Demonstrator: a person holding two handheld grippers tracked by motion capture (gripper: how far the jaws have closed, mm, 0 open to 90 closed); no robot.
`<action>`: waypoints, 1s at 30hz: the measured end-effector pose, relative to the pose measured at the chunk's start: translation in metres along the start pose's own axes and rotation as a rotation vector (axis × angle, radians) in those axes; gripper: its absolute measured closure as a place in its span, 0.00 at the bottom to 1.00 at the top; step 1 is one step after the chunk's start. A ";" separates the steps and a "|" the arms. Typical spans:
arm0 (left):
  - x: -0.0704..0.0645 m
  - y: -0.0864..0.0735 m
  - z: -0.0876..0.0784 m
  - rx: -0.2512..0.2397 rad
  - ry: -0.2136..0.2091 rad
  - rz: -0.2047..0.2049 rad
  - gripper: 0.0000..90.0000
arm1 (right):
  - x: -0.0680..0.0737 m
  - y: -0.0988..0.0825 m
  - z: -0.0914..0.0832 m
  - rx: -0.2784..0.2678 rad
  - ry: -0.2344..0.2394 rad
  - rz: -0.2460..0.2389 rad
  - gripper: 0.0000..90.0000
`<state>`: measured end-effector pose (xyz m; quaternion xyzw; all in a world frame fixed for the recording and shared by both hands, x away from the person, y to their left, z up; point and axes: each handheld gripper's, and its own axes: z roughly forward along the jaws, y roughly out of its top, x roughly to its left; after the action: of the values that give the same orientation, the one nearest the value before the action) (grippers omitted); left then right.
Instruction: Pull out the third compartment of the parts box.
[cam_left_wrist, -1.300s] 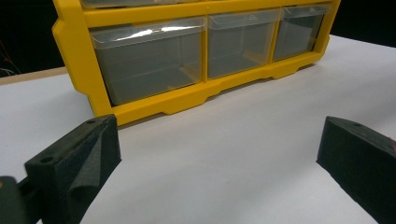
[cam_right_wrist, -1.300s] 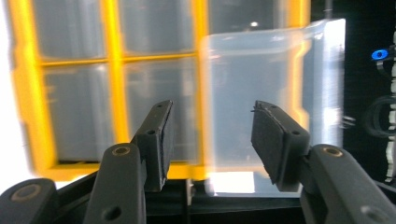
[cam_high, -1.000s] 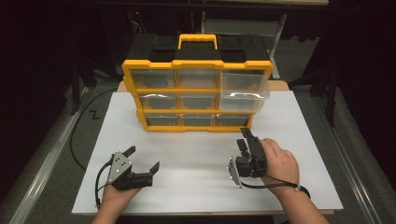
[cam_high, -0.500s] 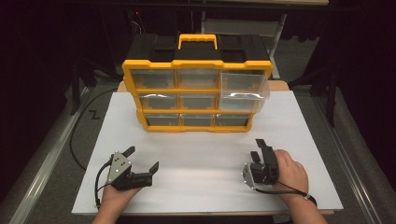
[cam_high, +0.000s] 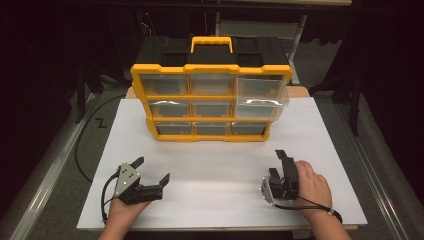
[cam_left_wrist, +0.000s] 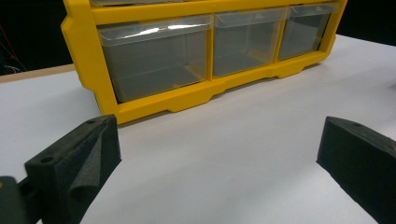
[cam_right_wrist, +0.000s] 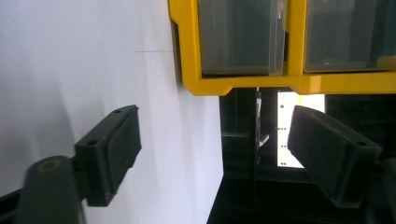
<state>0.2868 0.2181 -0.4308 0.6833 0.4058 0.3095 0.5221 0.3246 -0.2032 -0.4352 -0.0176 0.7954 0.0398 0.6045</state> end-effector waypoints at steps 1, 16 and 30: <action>0.000 0.000 0.000 0.000 -0.001 0.002 0.01 | 0.000 0.000 0.001 -0.008 0.008 -0.004 0.18; 0.002 0.000 0.000 0.008 0.017 0.011 0.01 | -0.001 0.001 0.006 0.012 -0.015 0.016 0.01; 0.003 0.001 0.000 0.005 -0.002 -0.014 0.01 | -0.006 -0.017 0.012 0.009 0.122 0.467 0.01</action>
<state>0.2885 0.2202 -0.4299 0.6821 0.4110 0.3039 0.5230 0.3387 -0.2191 -0.4337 0.1673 0.8130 0.1737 0.5300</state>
